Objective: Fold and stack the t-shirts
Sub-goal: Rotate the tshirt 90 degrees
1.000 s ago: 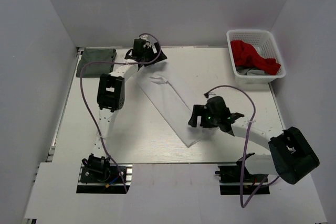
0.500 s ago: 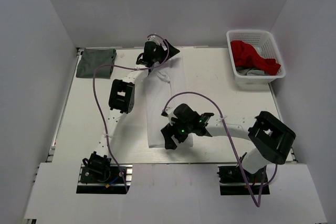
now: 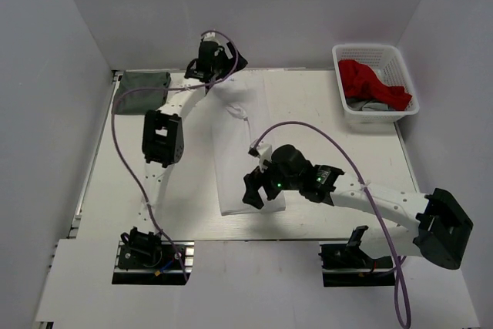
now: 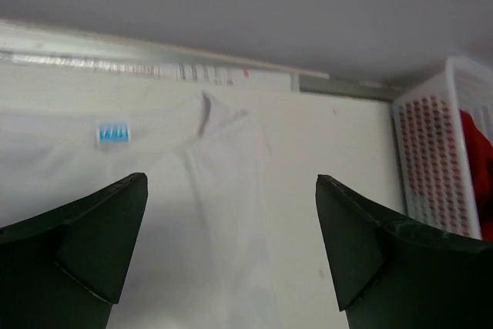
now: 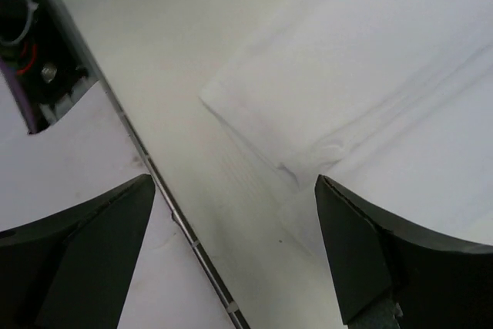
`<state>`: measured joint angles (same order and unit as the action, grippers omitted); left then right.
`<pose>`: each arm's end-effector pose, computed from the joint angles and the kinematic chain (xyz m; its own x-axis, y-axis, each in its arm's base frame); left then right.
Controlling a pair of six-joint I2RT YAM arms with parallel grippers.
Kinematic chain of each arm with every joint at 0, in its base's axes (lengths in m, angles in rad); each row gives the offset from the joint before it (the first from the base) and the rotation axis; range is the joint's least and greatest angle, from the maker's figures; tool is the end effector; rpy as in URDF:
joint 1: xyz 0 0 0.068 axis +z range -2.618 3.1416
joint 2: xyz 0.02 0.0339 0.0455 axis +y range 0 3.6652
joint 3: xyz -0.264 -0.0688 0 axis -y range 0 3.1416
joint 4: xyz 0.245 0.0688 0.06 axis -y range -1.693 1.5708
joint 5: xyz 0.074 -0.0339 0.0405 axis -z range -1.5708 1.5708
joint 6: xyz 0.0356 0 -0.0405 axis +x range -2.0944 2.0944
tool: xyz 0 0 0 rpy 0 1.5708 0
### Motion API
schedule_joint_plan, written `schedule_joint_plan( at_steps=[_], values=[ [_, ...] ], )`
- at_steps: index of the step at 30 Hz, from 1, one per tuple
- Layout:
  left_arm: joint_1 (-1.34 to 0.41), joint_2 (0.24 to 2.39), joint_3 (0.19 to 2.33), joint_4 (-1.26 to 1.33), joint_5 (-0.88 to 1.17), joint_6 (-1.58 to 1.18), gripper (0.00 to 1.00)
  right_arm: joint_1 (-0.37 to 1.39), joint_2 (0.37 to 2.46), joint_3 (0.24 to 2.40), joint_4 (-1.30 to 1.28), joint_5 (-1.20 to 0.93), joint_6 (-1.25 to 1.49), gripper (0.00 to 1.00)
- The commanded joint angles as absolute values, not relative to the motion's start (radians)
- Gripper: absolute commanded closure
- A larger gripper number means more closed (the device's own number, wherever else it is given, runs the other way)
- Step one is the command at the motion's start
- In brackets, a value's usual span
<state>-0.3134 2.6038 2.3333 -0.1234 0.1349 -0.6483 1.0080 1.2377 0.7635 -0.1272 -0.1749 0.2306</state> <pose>0.5691 -0.1895 0.1991 -0.5468 -0.4518 -0.7049 0.1172 0.7923 -0.5987 0.1383 0.2308 0.2428 -0.5018 -0.3735 -0.7802 -0.8163 0.5027 0.2843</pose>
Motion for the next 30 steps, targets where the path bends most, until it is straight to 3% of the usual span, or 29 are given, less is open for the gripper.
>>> schedule_joint_plan(
  at_steps=[1,3,7,12,15,20,28,30],
  values=[
    [-0.345,2.141,2.148,-0.260,0.106,-0.529,0.00,0.989,1.224,0.787,-0.173,-0.005,0.322,0.10],
    [-0.354,1.974,1.955,-0.261,0.106,-0.503,0.00,0.970,1.212,0.775,-0.208,0.099,0.357,0.10],
    [-0.391,1.457,1.300,-0.154,0.075,-0.563,0.00,0.922,1.112,0.672,-0.212,0.143,0.482,0.10],
    [-0.482,1.090,0.711,-0.073,0.144,-0.773,0.00,0.871,1.106,0.650,-0.313,0.114,0.506,0.10],
    [-0.529,0.999,0.632,-0.259,0.153,-0.816,0.00,0.858,1.101,0.627,-0.342,0.060,0.505,0.10],
    [-0.630,0.876,0.442,-0.281,0.281,-0.893,0.00,0.830,1.088,0.574,-0.367,-0.058,0.534,0.10],
    [-0.753,0.989,0.403,-0.371,0.273,-0.911,0.00,0.805,1.097,0.482,-0.275,-0.146,0.594,0.10],
    [-0.765,1.026,0.440,-0.400,0.240,-0.911,0.07,0.801,1.094,0.462,-0.249,-0.166,0.598,0.10]
  ],
)
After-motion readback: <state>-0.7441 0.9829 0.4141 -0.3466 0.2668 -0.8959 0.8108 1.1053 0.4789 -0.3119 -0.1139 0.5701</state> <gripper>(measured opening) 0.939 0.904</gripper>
